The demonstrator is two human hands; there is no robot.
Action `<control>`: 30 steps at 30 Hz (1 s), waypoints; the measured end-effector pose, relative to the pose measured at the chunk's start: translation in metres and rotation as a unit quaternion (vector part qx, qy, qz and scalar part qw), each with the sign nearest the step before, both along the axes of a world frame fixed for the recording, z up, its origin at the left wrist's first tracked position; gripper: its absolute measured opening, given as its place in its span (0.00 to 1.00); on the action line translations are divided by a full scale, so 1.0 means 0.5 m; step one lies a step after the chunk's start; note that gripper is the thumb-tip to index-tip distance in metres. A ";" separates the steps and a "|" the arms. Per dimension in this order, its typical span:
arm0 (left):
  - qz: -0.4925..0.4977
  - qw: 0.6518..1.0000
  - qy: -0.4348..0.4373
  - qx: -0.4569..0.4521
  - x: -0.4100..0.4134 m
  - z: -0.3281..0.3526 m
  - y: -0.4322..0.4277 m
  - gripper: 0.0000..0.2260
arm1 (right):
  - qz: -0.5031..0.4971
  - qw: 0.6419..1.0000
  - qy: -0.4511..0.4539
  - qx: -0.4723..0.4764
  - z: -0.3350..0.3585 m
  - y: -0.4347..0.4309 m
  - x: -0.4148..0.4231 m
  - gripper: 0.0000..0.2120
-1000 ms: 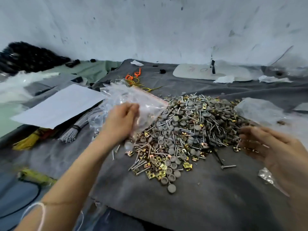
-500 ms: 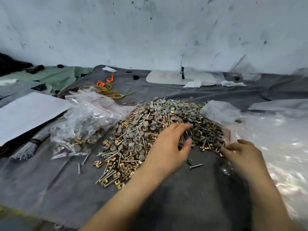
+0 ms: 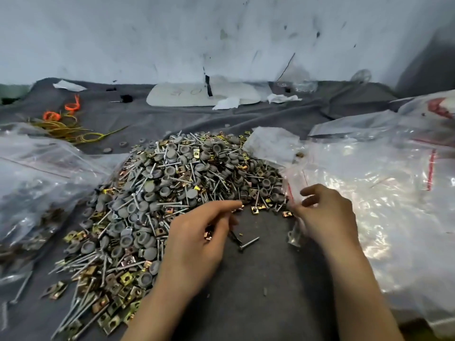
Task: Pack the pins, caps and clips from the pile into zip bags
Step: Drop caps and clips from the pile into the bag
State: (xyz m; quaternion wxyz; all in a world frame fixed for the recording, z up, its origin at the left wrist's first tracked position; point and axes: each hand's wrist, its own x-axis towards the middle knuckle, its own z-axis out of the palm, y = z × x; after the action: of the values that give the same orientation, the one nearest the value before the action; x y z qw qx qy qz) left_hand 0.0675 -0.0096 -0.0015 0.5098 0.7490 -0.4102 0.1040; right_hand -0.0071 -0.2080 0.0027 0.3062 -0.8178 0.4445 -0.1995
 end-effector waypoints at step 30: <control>-0.100 0.962 0.228 -0.111 -0.006 0.004 -0.001 0.21 | 0.091 0.766 -0.567 0.288 0.114 0.069 -0.045 0.04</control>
State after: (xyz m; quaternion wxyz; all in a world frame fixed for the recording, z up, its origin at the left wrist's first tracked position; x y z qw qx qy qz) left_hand 0.0645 -0.0099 0.0005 0.6776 0.6468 -0.3416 -0.0758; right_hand -0.0295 -0.1737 0.0595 0.7405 -0.4654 0.1499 -0.4610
